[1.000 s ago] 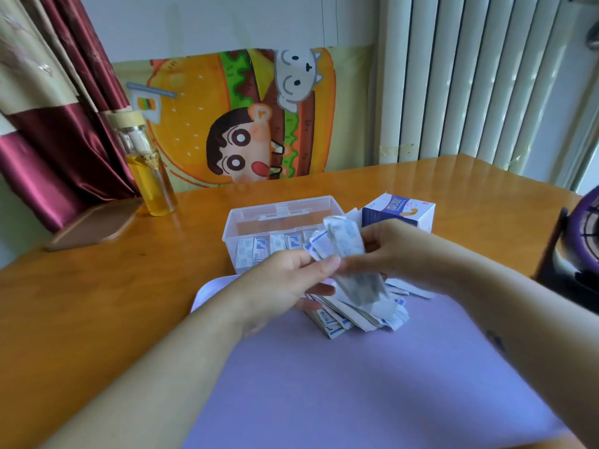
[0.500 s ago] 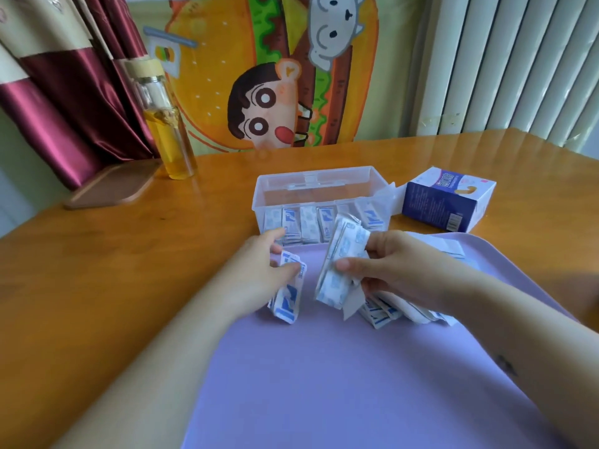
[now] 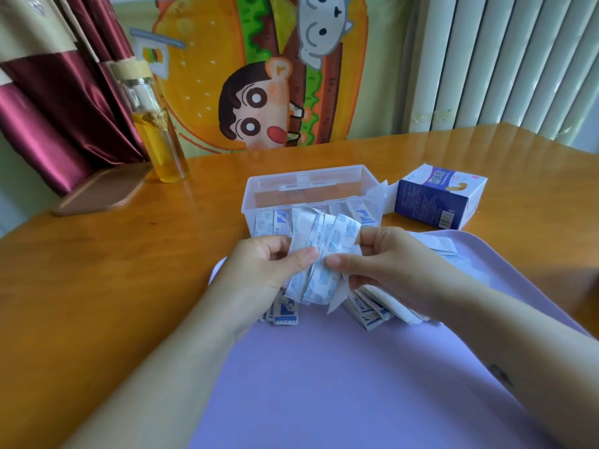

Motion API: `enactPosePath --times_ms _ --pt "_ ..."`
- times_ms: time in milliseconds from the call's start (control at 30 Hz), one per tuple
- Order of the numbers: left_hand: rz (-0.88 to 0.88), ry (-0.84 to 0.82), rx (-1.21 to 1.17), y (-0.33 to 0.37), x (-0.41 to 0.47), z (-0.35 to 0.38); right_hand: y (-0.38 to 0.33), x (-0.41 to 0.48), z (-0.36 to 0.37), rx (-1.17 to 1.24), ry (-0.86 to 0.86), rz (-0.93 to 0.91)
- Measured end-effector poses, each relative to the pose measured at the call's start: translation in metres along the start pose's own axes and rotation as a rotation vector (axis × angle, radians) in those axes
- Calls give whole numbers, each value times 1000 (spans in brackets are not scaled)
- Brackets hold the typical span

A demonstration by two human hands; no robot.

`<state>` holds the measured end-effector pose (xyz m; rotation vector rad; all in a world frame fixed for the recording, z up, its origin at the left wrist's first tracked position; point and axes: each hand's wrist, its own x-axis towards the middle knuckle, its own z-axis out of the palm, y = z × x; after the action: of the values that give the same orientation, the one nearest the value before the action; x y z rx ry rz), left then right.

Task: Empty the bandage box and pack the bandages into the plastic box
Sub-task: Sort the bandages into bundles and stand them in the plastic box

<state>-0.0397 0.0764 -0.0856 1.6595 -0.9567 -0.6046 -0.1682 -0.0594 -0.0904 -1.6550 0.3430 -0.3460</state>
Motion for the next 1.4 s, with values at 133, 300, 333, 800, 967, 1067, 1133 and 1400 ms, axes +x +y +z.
enactPosePath --times_ms 133,300,333,800,967,1067,1133,1400 --pt "-51 -22 -46 -3 1 0 3 -1 0 -14 -17 -2" --pt "-88 -70 -97 -4 -1 2 5 1 0 47 -4 -8" --pt "-72 -49 -99 -5 0 3 4 2 -2 62 13 -8" --pt "-12 71 169 1 2 1 -6 -5 -13 83 -53 109" --pt "-118 -37 559 0 -1 -2 -7 -6 -12 25 -56 136" --pt "-97 29 722 1 -3 1 -8 -6 -10 -31 -56 126" --pt "21 107 697 6 -6 2 -9 -7 -7 -80 -51 113" --pt "27 -226 56 16 -14 18 -16 -15 11 -347 -24 -90"
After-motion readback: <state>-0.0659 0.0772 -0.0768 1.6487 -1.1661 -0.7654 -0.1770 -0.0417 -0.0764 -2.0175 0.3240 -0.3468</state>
